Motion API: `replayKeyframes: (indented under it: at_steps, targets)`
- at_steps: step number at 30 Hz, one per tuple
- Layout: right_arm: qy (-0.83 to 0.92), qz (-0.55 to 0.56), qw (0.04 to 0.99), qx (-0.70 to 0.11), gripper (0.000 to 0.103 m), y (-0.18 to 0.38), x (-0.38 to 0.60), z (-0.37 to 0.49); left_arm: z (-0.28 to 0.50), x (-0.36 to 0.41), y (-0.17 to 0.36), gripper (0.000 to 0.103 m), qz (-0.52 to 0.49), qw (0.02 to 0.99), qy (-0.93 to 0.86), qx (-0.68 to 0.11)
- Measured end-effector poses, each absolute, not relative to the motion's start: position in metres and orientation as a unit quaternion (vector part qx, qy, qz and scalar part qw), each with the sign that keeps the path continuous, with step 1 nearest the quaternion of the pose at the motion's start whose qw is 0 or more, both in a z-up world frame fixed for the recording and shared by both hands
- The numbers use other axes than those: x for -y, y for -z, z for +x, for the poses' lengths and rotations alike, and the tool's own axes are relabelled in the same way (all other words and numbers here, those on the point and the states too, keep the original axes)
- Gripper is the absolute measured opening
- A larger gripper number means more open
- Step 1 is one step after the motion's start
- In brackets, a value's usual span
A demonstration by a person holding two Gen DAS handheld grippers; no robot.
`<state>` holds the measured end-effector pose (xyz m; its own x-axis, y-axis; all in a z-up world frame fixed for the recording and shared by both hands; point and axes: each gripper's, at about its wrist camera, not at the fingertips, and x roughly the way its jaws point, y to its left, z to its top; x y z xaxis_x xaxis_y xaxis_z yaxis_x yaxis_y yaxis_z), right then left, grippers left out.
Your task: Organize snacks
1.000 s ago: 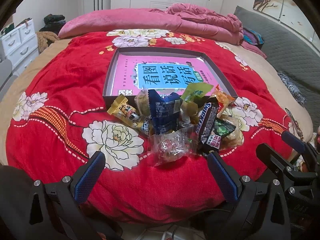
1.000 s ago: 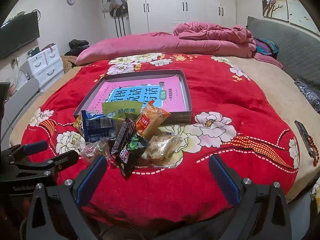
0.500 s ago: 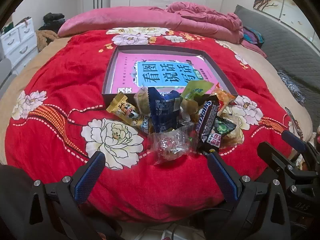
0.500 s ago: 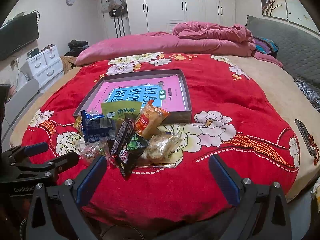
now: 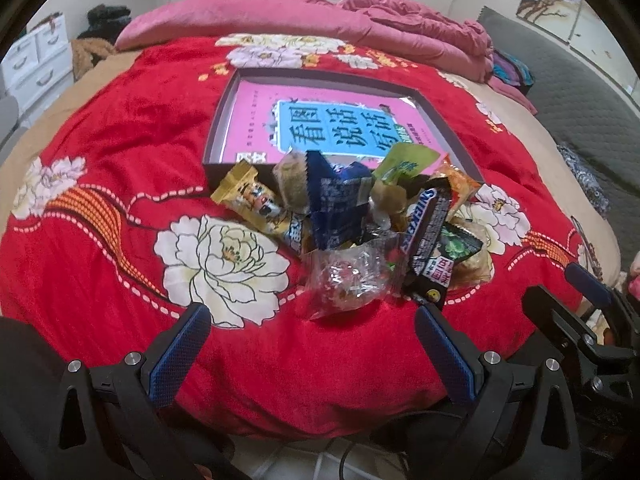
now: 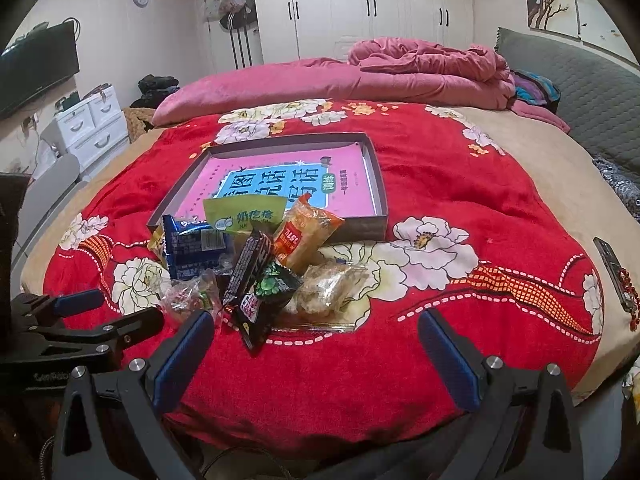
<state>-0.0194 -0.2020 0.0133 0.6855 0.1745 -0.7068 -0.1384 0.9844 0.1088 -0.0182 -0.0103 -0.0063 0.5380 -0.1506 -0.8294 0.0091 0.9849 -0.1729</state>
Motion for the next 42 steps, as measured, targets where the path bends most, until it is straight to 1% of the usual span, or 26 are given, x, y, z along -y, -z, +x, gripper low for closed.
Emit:
replayKeyframes:
  at_steps: [10, 16, 18, 20, 21, 22, 23, 25, 26, 30, 31, 33, 34, 38, 40, 42]
  targets:
    - [-0.101, 0.030, 0.909, -0.404, 0.102, -0.007, 0.199, -0.014, -0.004, 0.000, 0.024, 0.102, -0.112, 0.851, 0.067, -0.509]
    - [-0.118, 0.033, 0.898, -0.422, 0.102, 0.002, 0.193, -0.006, 0.003, 0.004, 0.025, 0.101, -0.120, 0.849, 0.090, -0.507]
    - [-0.121, 0.034, 0.897, -0.424, 0.102, 0.004, 0.192, -0.003, 0.005, 0.005, 0.024, 0.097, -0.124, 0.849, 0.096, -0.505]
    - [-0.127, 0.036, 0.894, -0.428, 0.102, 0.007, 0.191, 0.000, 0.008, 0.006, 0.024, 0.088, -0.126, 0.849, 0.103, -0.503]
    - [-0.131, 0.038, 0.892, -0.431, 0.102, 0.008, 0.190, 0.001, 0.008, 0.006, 0.024, 0.086, -0.126, 0.848, 0.105, -0.504]
    - [-0.134, 0.040, 0.890, -0.434, 0.102, 0.010, 0.190, 0.003, 0.010, 0.007, 0.025, 0.079, -0.127, 0.847, 0.108, -0.506]
    - [-0.134, 0.040, 0.889, -0.436, 0.101, 0.011, 0.189, 0.005, 0.011, 0.008, 0.025, 0.075, -0.127, 0.845, 0.112, -0.507]
    - [-0.140, 0.042, 0.886, -0.440, 0.096, 0.014, 0.188, 0.008, 0.014, 0.009, 0.027, 0.071, -0.126, 0.844, 0.117, -0.508]
    - [-0.141, 0.042, 0.885, -0.441, 0.091, 0.014, 0.187, 0.009, 0.015, 0.010, 0.027, 0.068, -0.126, 0.843, 0.119, -0.510]
    - [-0.154, 0.035, 0.882, -0.444, 0.076, 0.018, 0.181, 0.015, 0.016, 0.011, 0.029, 0.067, -0.128, 0.840, 0.125, -0.512]
    - [-0.158, 0.033, 0.882, -0.444, 0.074, 0.018, 0.180, 0.016, 0.017, 0.012, 0.030, 0.067, -0.129, 0.839, 0.126, -0.513]
    - [-0.165, 0.030, 0.880, -0.443, 0.066, 0.020, 0.176, 0.019, 0.018, 0.012, 0.032, 0.067, -0.129, 0.838, 0.125, -0.516]
    - [-0.169, 0.029, 0.880, -0.444, 0.064, 0.021, 0.175, 0.021, 0.019, 0.011, 0.033, 0.067, -0.130, 0.837, 0.125, -0.517]
    - [-0.182, 0.025, 0.875, -0.448, 0.048, 0.027, 0.170, 0.028, 0.021, 0.011, 0.037, 0.066, -0.135, 0.834, 0.124, -0.521]
    - [-0.185, 0.020, 0.876, -0.446, 0.047, 0.028, 0.168, 0.030, 0.023, 0.010, 0.039, 0.065, -0.137, 0.833, 0.123, -0.522]
    - [-0.189, 0.016, 0.877, -0.441, 0.041, 0.028, 0.166, 0.032, 0.023, 0.009, 0.040, 0.065, -0.140, 0.831, 0.125, -0.523]
